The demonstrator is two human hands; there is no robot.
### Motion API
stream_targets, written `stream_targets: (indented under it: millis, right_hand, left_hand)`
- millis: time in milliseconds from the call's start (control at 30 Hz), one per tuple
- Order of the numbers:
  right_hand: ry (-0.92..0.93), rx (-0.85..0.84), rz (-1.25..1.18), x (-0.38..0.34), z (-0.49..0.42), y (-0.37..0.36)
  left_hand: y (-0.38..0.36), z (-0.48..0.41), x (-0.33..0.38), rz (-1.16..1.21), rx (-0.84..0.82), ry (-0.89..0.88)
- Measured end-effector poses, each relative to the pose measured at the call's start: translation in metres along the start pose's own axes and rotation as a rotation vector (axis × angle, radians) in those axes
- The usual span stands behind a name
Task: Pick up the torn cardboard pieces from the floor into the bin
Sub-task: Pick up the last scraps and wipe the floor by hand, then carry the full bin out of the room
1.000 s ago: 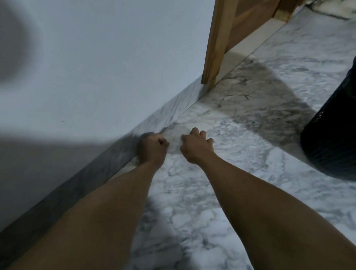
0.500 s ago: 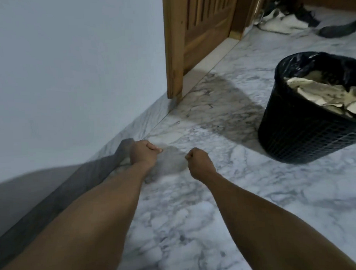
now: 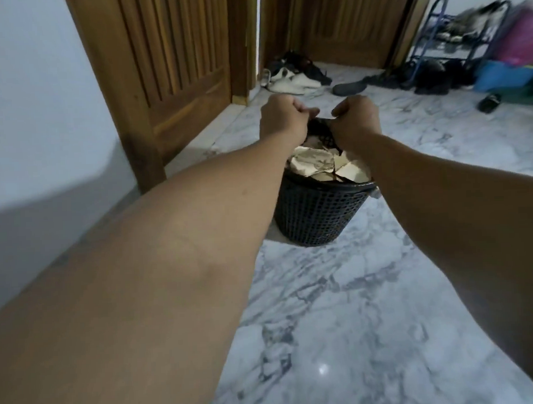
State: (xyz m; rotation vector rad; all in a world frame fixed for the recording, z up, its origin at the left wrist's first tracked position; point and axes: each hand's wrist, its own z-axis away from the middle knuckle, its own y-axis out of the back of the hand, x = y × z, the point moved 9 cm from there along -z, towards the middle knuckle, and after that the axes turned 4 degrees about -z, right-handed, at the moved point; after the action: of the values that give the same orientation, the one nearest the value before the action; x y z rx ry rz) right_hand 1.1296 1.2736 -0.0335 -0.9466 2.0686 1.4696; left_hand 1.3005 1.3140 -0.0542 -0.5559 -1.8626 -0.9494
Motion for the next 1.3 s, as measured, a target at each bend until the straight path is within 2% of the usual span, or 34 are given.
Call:
stream_targets:
  millis: [67,133,200,267,367,433,567,633,700,767,833,900,1067,1167,1300]
  right_hand:
    - [-0.015,0.057,0.001,0.021,-0.005,0.023]
    - [-0.010,0.040,0.066,0.035,-0.004,0.028]
    - [-0.001,-0.144,0.170,0.051,-0.004,0.010]
    - [-0.022,-0.234,0.226,0.067,-0.001,-0.002]
    - [-0.079,-0.131,0.144,0.086,-0.001,0.002]
    - [-0.151,-0.076,0.124,0.100,0.000,0.004]
    - [-0.394,0.034,0.136,0.124,0.008,0.017]
    - [-0.584,0.043,0.084,0.144,0.020,0.014]
    - [-0.790,-0.011,-0.231,0.161,0.034,-0.009]
    - [-0.914,-0.084,-0.532,0.170,0.041,-0.032]
    - [-0.919,-0.099,-0.607,0.172,0.034,-0.040]
    - [-0.877,-0.084,-0.600,0.171,0.021,-0.040]
    - [-0.851,-0.034,-0.651,0.188,-0.016,-0.049]
    - [-0.911,-0.039,-0.683,0.194,-0.022,-0.054]
    - [-1.092,-0.246,-0.665,0.181,0.007,-0.059]
  left_hand:
    - [-0.026,0.007,0.021,-0.089,-0.016,-0.063]
    - [-0.051,0.008,0.022,-0.238,-0.067,-0.075]
    - [-0.082,0.005,0.007,-0.386,-0.175,-0.046]
    - [-0.092,0.004,-0.011,-0.506,-0.182,-0.016]
    - [-0.085,0.011,-0.020,-0.658,-0.131,-0.045]
    - [-0.080,0.011,-0.027,-0.650,-0.169,-0.027]
    - [-0.069,0.008,-0.045,-0.745,-0.233,0.058]
    - [-0.062,0.006,-0.062,-0.766,-0.239,0.100]
    - [-0.055,0.002,-0.082,-0.635,-0.212,0.194]
    - [-0.052,0.002,-0.094,-0.334,-0.158,0.323]
    - [-0.048,0.006,-0.106,-0.002,-0.068,0.498]
    - [-0.055,0.002,-0.122,0.203,-0.047,0.613]
    - [-0.080,-0.030,-0.141,0.321,-0.054,0.642]
    - [-0.084,-0.035,-0.135,0.284,-0.001,0.651]
    - [-0.074,-0.015,-0.113,0.291,-0.002,0.767]
